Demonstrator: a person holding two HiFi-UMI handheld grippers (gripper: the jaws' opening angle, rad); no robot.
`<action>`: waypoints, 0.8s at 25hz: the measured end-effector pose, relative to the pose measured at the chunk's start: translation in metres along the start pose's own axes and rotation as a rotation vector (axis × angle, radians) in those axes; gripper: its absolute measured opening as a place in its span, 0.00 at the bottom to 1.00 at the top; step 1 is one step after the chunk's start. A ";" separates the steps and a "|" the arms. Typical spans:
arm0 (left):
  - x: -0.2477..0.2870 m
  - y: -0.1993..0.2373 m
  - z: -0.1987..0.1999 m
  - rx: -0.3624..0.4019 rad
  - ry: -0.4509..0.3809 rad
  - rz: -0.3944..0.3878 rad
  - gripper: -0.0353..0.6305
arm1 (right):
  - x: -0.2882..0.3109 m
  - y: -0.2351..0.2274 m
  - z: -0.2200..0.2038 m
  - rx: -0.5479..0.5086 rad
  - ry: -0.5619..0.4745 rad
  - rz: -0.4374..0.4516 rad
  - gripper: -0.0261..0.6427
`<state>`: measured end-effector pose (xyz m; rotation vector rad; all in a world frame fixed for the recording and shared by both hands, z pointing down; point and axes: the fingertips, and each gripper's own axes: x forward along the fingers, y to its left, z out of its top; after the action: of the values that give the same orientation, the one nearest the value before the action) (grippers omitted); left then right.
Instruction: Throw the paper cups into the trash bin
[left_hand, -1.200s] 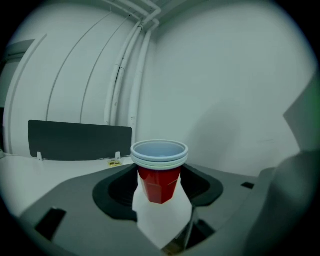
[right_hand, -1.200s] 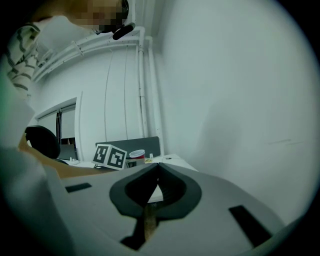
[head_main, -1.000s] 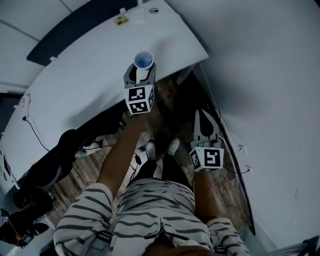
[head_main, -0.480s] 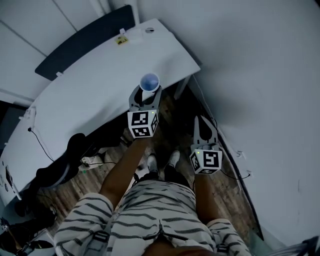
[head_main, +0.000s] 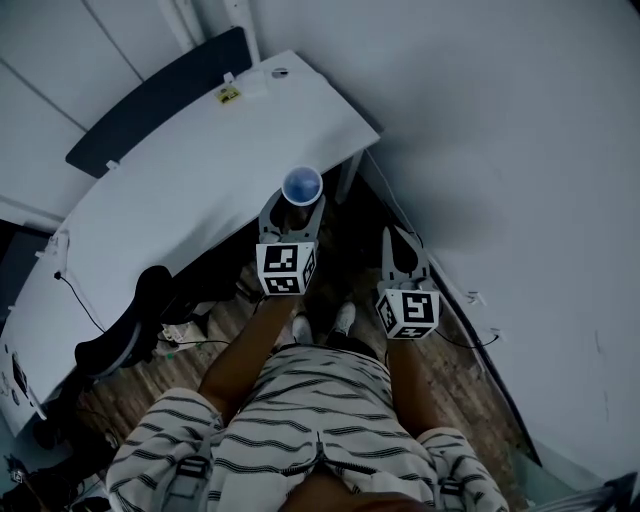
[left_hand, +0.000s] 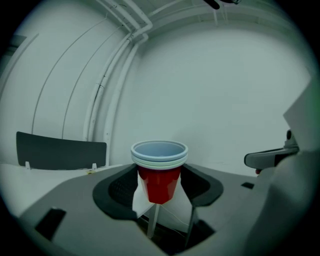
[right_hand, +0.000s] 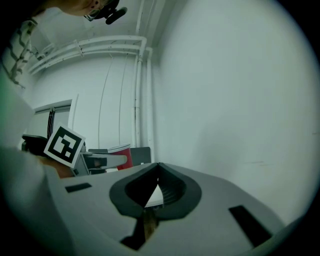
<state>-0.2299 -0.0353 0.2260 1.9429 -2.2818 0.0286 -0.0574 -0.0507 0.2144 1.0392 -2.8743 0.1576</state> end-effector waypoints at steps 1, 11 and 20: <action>-0.002 -0.003 0.001 0.002 -0.001 -0.009 0.48 | -0.002 0.000 0.001 0.000 -0.004 -0.005 0.05; -0.014 -0.035 0.010 0.033 -0.017 -0.118 0.48 | -0.019 -0.006 0.007 -0.002 -0.037 -0.070 0.05; -0.026 -0.073 0.005 0.050 -0.016 -0.206 0.48 | -0.042 -0.018 0.009 0.000 -0.056 -0.145 0.05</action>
<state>-0.1550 -0.0219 0.2118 2.2008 -2.0968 0.0488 -0.0139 -0.0392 0.2022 1.2666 -2.8330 0.1204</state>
